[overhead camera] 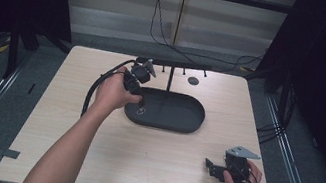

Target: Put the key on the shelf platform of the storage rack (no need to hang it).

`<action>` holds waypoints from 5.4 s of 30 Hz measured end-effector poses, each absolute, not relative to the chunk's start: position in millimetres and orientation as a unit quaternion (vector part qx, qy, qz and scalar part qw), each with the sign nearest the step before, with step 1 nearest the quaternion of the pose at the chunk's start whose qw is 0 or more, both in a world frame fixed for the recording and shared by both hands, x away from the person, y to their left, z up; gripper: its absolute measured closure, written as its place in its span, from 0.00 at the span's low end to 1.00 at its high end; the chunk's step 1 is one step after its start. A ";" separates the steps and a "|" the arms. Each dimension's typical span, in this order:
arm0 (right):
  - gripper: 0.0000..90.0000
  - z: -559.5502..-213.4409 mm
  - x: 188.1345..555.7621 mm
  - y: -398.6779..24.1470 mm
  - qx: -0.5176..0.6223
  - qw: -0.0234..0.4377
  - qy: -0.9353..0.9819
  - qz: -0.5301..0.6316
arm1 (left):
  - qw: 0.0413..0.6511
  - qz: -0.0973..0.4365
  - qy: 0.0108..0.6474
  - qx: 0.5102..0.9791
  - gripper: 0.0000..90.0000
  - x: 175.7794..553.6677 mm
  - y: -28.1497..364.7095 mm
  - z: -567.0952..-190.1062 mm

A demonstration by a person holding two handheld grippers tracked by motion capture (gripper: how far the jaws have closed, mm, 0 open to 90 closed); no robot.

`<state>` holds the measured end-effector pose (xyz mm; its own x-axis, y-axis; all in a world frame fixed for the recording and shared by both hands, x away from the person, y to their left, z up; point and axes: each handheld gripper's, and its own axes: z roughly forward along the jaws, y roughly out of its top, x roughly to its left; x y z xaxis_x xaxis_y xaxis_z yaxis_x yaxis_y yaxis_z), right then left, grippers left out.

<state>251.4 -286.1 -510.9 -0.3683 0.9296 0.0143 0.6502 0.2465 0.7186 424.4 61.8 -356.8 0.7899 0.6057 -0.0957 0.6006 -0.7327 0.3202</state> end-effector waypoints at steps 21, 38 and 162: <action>0.17 -510.8 251.4 -286.1 0.520 0.214 0.760 0.327 | 0.169 0.008 0.340 0.925 0.76 443.4 50.7 -366.4; 0.17 -510.9 251.5 -286.2 0.519 0.214 0.760 0.327 | 0.169 0.013 0.346 0.923 0.76 454.2 40.0 -376.9; 0.17 -511.1 252.0 -286.4 0.515 0.215 0.762 0.328 | 0.172 0.033 0.380 0.908 0.60 460.6 38.9 -437.7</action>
